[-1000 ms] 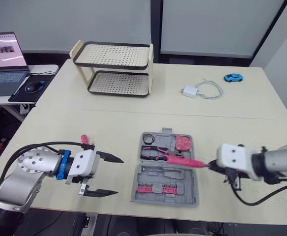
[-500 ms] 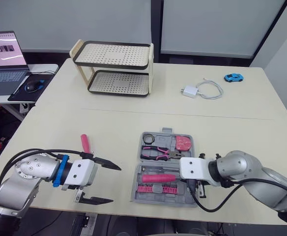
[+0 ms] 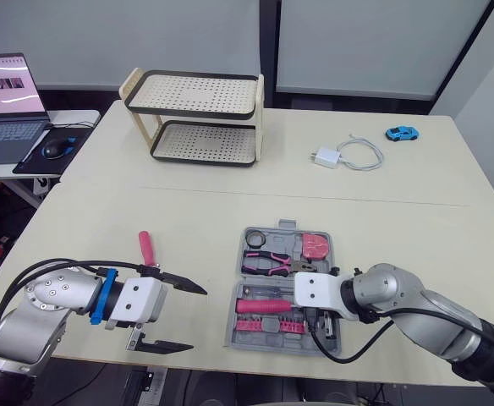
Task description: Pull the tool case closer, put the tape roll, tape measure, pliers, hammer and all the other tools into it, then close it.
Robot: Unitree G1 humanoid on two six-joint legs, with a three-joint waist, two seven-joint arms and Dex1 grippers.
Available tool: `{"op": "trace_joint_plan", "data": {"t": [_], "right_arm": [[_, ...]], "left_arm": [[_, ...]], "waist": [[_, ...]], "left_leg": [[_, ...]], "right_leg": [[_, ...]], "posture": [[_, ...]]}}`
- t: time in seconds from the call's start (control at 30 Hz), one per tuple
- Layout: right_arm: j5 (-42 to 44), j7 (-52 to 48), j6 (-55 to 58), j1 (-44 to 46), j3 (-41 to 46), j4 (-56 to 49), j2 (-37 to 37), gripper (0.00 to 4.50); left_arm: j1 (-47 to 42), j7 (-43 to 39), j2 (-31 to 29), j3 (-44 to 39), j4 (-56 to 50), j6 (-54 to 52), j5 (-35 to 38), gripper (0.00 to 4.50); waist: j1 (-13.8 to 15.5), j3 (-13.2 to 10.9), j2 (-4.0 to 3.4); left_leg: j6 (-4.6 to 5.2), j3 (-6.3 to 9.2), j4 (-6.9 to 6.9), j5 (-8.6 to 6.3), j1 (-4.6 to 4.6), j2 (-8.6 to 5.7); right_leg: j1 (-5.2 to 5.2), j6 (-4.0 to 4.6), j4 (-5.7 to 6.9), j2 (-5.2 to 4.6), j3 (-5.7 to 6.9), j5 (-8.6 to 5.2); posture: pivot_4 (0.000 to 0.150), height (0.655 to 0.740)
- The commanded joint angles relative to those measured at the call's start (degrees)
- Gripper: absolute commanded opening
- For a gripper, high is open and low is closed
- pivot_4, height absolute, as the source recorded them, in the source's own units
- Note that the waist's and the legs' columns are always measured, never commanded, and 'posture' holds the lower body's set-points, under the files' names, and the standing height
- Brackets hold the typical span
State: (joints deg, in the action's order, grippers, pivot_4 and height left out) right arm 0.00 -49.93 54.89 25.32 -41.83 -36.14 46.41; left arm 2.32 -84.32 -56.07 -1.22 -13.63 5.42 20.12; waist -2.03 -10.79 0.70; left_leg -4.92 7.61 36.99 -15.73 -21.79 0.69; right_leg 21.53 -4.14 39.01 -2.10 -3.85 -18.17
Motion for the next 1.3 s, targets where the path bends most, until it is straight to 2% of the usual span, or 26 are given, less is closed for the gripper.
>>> {"op": "trace_joint_plan", "data": {"t": [0.03, 0.4, 0.47, 0.67, 0.77, 0.87, 0.97, 1.2, 1.3], "right_arm": [[-0.70, 0.51, -0.56, 0.27, 0.47, -1.26, -0.88, 0.15], [-1.13, 0.62, 0.72, -0.54, 0.10, -0.25, -2.40, 0.15], [-1.16, 0.67, 0.74, -0.71, 0.23, -0.33, -2.33, 0.88], [3.98, -0.78, 4.01, -0.66, 7.08, -4.66, -3.45, 2.22], [9.27, -2.83, 5.59, -0.35, 11.98, -7.47, -4.16, 2.22], [10.79, -3.43, 1.20, -1.97, 14.17, -7.06, -3.44, 2.22], [10.66, -2.85, -4.81, -4.02, 14.32, -4.72, -4.00, 1.70], [6.54, -1.31, -11.99, -5.91, 9.04, 2.22, -5.62, 0.03], [4.58, -1.02, -13.80, -6.20, 7.14, 4.77, -5.90, 0.01]], "left_arm": [[-0.48, 0.65, 0.55, 0.67, -0.38, 0.01, 0.32, 4.50], [-2.06, 1.84, 1.65, 1.98, -0.28, -1.06, 0.21, 4.50], [-2.17, 2.00, 1.72, 2.18, -0.29, -1.15, 0.19, 4.50], [-2.52, 2.76, 2.04, 2.57, -0.48, -1.68, 0.21, 4.50], [-2.62, 3.05, 2.18, 2.66, -0.56, -1.96, 0.23, 4.50], [-2.71, 3.31, 2.14, 2.58, -0.42, -2.21, 0.39, 4.50], [-2.81, 3.49, 2.10, 2.44, -0.22, -2.47, 0.46, 4.50], [-2.80, 4.30, 2.07, 2.49, -0.76, -3.15, 0.59, 4.50], [-2.81, 4.34, 2.02, 2.46, -0.77, -3.24, 0.52, 4.50]], "waist": [[0.00, 0.00, 0.00], [-0.02, 0.00, 0.00], [-0.02, 0.00, 0.00], [0.01, 0.00, 0.00], [0.04, 0.00, 0.00], [0.02, 0.00, 0.01], [0.03, 0.01, 0.01], [-0.02, 0.01, 0.02], [-0.03, 0.01, 0.02]], "left_leg": [[0.00, 0.01, 0.00, 0.00, 0.00, 0.00], [0.00, 0.03, 0.00, 0.00, 0.01, 0.00], [0.00, 0.03, 0.00, 0.00, 0.01, 0.00], [0.00, 0.03, 0.00, 0.00, 0.01, 0.00], [0.00, 0.05, 0.00, 0.00, 0.01, 0.00], [0.00, 0.07, 0.00, 0.00, 0.01, 0.00], [0.00, 0.05, 0.00, 0.00, 0.01, 0.00], [0.00, 0.06, 0.01, 0.00, 0.03, 0.00], [0.00, 0.05, 0.01, 0.00, 0.02, 0.00]], "right_leg": [[0.00, 0.00, 0.00, 0.00, 0.01, 0.00], [0.00, 0.01, 0.03, 0.01, 0.03, 0.00], [0.00, 0.01, 0.02, 0.01, 0.03, 0.00], [-0.01, 0.01, 0.02, 0.01, 0.02, 0.00], [-0.02, 0.01, 0.02, 0.01, 0.04, 0.00], [-0.04, 0.01, 0.01, 0.01, 0.06, 0.00], [-0.04, 0.01, 0.00, 0.01, 0.06, 0.00], [-0.05, 0.01, 0.02, 0.01, 0.06, 0.01], [-0.04, 0.01, 0.02, 0.01, 0.05, 0.00]], "posture": [[0.150, 0.7350], [0.150, 0.7350], [0.150, 0.7350], [0.150, 0.7350], [0.150, 0.7350], [0.150, 0.7350], [0.150, 0.7350], [0.150, 0.7350], [0.150, 0.7350]]}}
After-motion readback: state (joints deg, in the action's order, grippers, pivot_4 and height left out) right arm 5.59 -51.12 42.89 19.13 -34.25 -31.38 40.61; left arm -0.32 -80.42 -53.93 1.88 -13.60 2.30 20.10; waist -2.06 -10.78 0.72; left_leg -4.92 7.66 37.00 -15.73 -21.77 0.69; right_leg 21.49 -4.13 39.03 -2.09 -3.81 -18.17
